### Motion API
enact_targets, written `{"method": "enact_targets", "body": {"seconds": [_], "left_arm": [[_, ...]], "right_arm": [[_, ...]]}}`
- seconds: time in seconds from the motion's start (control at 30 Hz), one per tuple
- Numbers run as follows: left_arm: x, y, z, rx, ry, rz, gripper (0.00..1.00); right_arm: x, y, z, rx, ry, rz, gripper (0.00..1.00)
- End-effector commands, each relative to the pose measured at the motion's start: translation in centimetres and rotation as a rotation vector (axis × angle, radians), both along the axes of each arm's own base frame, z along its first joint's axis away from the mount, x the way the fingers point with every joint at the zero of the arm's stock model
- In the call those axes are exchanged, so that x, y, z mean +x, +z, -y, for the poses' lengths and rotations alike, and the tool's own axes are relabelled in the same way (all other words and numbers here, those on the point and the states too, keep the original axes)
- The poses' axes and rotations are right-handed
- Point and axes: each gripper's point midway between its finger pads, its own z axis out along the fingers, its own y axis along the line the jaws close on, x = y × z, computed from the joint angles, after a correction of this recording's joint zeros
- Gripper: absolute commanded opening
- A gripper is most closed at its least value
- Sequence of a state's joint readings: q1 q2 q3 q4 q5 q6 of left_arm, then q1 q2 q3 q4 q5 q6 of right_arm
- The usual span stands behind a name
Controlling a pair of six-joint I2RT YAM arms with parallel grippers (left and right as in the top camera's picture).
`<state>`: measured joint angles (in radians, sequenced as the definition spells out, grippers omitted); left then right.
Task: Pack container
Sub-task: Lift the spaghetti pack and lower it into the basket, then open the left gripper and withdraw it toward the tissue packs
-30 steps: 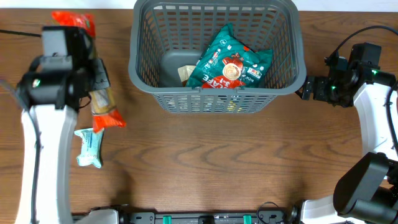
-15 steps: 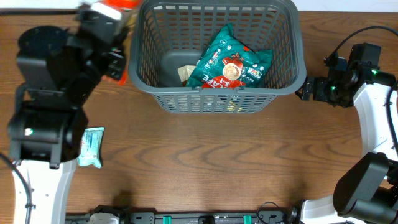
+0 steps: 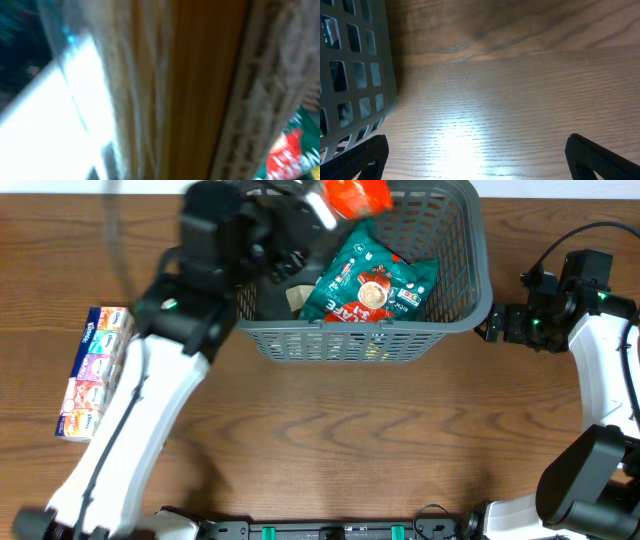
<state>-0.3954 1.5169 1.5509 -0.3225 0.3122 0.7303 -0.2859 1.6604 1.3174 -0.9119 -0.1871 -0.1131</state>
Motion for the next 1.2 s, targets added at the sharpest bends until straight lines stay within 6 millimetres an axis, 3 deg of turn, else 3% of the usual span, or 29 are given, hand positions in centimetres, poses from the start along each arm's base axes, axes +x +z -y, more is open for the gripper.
{"method": "enact_targets", "body": {"seconds": [0.0,0.2,0.27,0.3,0.33,0.4,0.47,0.5,0.67,0.8,1.0,1.1,1.17], "left_arm": [[0.4,-0.7,2.1,0.036,-0.062,0.002,0.06],[1.2,-10.6,3.0,0.147,-0.075,-0.260,0.06],[1.0,-12.8,2.9,0.174,-0.076,-0.327,0.06],[0.8,-13.7,2.8,0.187,-0.075,-0.354,0.17],[0.7,-14.2,2.7,0.196,-0.072,-0.372,0.40],[0.7,-14.4,2.5,0.198,-0.059,-0.386,0.45],[0.8,-14.0,1.9,0.204,-0.025,-0.376,0.61],[0.9,-13.6,1.6,0.212,-0.007,-0.365,0.63],[0.6,-10.3,0.4,0.207,0.040,-0.287,0.70],[-0.2,-5.4,-1.3,0.191,0.109,-0.175,0.74],[-2.9,3.1,-6.4,0.170,0.304,0.026,0.80],[-5.1,5.1,-9.4,0.163,0.415,0.050,0.83],[-6.6,5.4,-11.9,0.127,0.524,0.011,0.84]], "right_arm": [[0.0,0.2,0.1,0.008,0.004,0.007,0.99],[-0.1,0.1,0.0,0.009,0.004,0.004,0.99],[-0.1,0.1,0.0,0.009,0.005,0.003,0.99],[-0.1,0.2,0.0,0.009,0.005,0.004,0.99],[-0.1,0.2,0.0,0.009,0.005,0.003,0.99],[-0.2,0.2,0.0,0.007,0.012,0.001,0.99],[-0.3,0.2,0.0,0.007,0.013,0.000,0.99],[-0.3,0.2,0.0,0.006,0.015,0.000,0.99],[-0.4,0.2,0.0,0.007,0.015,-0.003,0.99],[-0.4,0.2,-0.1,0.008,0.016,-0.004,0.99],[-0.4,0.2,-0.1,0.007,0.019,-0.006,0.99],[-0.4,0.2,-0.1,0.006,0.019,-0.004,0.99],[-0.4,0.2,0.0,0.006,0.019,-0.003,0.99]]}}
